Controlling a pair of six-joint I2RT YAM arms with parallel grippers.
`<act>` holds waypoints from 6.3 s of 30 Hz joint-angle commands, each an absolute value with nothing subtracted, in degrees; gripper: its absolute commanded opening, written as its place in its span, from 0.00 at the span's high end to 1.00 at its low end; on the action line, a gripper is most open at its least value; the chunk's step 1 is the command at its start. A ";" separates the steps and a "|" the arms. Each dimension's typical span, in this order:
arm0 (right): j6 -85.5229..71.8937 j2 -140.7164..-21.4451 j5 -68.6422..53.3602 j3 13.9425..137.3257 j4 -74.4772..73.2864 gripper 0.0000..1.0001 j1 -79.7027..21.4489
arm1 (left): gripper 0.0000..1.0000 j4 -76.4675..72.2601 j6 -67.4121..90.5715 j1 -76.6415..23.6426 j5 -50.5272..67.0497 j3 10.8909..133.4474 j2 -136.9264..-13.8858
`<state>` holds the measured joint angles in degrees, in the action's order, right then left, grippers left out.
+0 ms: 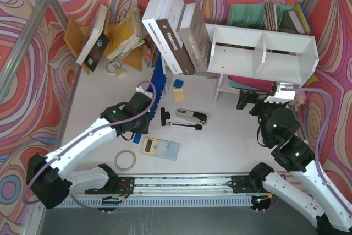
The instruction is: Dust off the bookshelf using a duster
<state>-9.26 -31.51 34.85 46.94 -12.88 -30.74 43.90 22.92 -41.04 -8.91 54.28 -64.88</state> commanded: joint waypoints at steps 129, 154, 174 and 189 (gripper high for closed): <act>-10.50 -31.09 34.59 46.32 -12.48 0.01 -30.76 | 1.00 38.19 21.97 -41.10 -13.02 52.20 -49.27; -9.78 -29.89 35.33 46.68 -12.57 0.01 -30.77 | 1.00 41.55 23.27 -41.04 -22.64 53.89 -50.16; -8.89 -29.04 37.54 47.19 -12.41 0.01 -30.76 | 1.00 35.67 19.09 -41.09 -25.30 68.43 -35.74; -7.12 -29.12 41.24 46.83 -10.56 0.01 -30.76 | 1.00 23.97 27.69 -43.11 2.53 76.24 -46.59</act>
<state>-8.75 -29.36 38.79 46.83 -12.62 -30.74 32.75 25.04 -41.21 -7.44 76.29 -45.28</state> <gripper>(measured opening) 0.987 0.344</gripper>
